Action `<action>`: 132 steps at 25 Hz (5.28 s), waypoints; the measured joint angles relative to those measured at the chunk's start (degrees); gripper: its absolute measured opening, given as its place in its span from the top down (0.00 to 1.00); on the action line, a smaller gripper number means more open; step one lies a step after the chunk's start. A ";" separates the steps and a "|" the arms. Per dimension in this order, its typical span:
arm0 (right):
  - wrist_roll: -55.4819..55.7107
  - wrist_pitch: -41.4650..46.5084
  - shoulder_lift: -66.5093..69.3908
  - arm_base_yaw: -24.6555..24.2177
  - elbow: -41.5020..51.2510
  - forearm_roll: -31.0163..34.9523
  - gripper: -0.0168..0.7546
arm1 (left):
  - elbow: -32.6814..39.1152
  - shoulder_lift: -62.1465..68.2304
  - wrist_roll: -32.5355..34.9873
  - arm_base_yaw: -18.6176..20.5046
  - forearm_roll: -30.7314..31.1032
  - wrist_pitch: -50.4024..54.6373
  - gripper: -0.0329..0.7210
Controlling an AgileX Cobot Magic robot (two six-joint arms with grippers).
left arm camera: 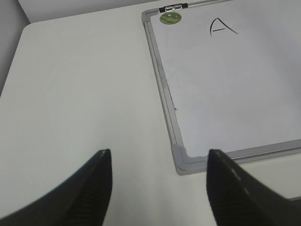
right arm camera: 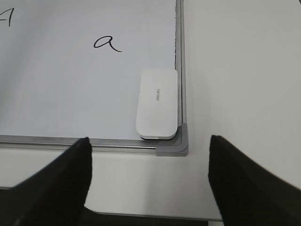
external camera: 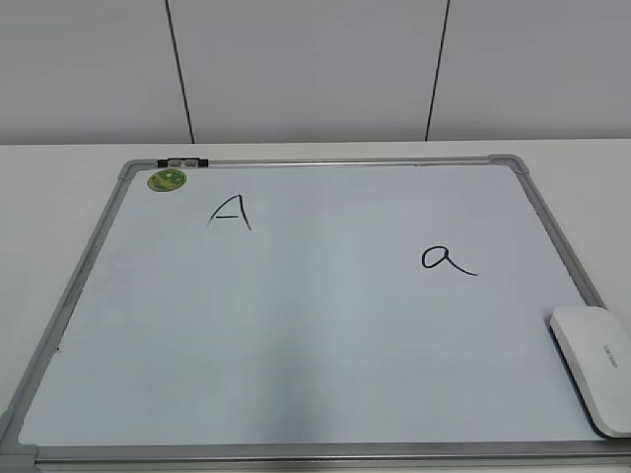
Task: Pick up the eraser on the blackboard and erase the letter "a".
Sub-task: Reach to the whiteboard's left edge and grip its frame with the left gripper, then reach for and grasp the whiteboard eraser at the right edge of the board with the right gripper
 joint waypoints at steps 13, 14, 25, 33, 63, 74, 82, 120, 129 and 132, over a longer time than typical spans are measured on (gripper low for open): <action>0.00 0.00 0.00 0.00 0.00 0.00 0.24 | -4.57 26.86 0.00 0.00 -3.75 -20.24 0.34; 0.00 0.00 0.00 0.00 0.00 0.00 0.24 | -4.57 29.80 0.00 0.00 -3.90 -21.60 0.34; 0.00 0.00 0.00 0.00 0.00 0.00 0.24 | -10.91 58.13 0.00 0.00 -4.16 -28.97 0.34; 0.00 0.00 0.00 0.00 0.00 0.00 0.24 | -22.49 76.24 0.00 0.00 -4.26 -25.26 0.34; 0.00 0.00 0.00 0.00 0.00 0.00 0.24 | -53.38 118.57 13.25 4.68 -14.34 -7.25 0.35; 0.00 0.00 0.00 0.00 0.00 0.00 0.24 | -53.60 122.70 13.59 5.90 -18.67 -7.61 0.53; 0.00 0.00 0.00 0.00 0.00 0.00 0.24 | -53.60 122.80 14.78 7.01 -20.65 -7.61 0.55; -3.24 -6.11 10.86 0.00 -5.28 5.00 0.24 | -53.60 122.80 14.71 7.05 -21.71 -7.51 0.91; -4.08 -6.20 36.80 0.00 -7.80 5.00 0.24 | -53.60 122.80 14.71 7.05 -21.71 -7.30 0.91; -4.08 -6.20 45.34 0.00 -9.09 5.08 0.23 | -53.60 122.80 14.71 7.05 -21.71 -7.30 0.91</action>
